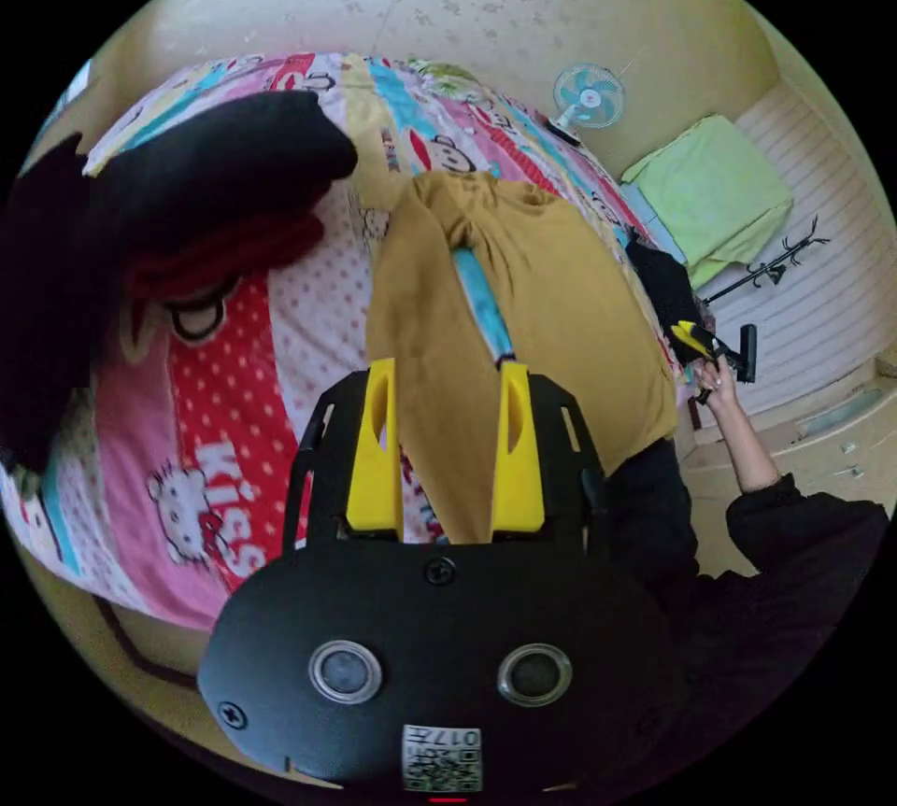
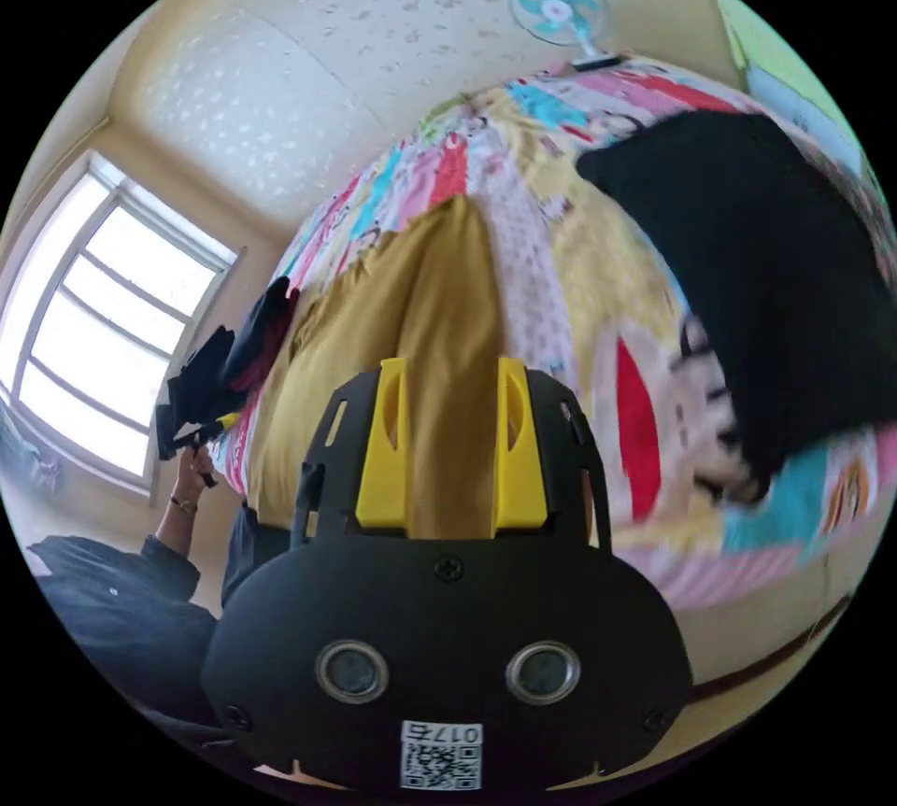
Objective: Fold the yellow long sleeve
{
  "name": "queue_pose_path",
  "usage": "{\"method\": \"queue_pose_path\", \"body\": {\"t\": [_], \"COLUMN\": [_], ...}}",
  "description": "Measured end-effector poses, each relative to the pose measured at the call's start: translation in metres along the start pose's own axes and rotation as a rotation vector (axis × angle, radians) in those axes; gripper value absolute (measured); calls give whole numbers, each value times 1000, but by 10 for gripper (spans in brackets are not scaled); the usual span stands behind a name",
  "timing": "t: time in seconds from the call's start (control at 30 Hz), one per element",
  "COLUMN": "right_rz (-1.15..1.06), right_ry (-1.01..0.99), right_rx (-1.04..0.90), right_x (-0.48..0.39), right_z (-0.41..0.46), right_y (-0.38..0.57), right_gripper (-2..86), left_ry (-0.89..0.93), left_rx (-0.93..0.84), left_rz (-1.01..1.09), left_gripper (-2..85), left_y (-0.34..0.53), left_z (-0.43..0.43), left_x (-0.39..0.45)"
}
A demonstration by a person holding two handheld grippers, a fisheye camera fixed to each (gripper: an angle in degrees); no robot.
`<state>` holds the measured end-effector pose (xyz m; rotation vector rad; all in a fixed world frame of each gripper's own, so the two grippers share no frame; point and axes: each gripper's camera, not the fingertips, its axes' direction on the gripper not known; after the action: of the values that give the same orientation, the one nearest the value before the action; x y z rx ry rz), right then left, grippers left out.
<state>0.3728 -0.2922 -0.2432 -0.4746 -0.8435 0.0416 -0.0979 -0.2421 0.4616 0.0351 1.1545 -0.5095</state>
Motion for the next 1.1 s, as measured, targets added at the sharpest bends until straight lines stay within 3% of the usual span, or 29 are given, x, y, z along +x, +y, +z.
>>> {"method": "queue_pose_path", "body": {"t": [0.1,0.17,0.23,0.3,0.37,0.43,0.53,0.6,0.67,0.77,0.87,1.0,1.03,1.1], "right_rz": [85,114,147,135,53,51,210,278,209,87,47,134,154,124], "right_ry": [65,128,139,114,233,330,458,446,313,92,-85,-244,-255,-266], "right_rx": [-50,-95,-136,-137,-39,55,217,215,154,54,9,-184,-270,-250], "right_x": [9,8,10,10,2,6,42,60,58,44,34,33,31,27], "right_z": [-3,2,0,-20,-81,-132,-204,-219,-198,-130,-61,18,33,19], "right_y": [78,116,121,107,77,54,41,48,67,85,87,85,89,95], "right_gripper": [148,123,71,45,39,41,62,94,118,127,133,105,73,47], "left_ry": [-14,-80,-181,-171,-169,-162,-77,-52,-64,72,300,304,249,154], "left_rx": [-42,26,-125,-142,-38,120,307,397,455,366,94,-170,-151,-196], "left_rz": [-60,-46,31,128,102,-51,-297,-360,-364,-294,-171,-139,-150,-105], "left_gripper": [135,108,24,15,13,20,55,82,89,102,123,131,103,50], "left_y": [52,66,48,27,10,-4,12,34,53,47,4,-29,-31,-35], "left_z": [25,25,25,-3,-59,-141,-211,-231,-231,-175,-77,28,31,21], "left_x": [12,25,36,34,14,-37,-111,-126,-119,-94,-58,-19,-14,-10]}}
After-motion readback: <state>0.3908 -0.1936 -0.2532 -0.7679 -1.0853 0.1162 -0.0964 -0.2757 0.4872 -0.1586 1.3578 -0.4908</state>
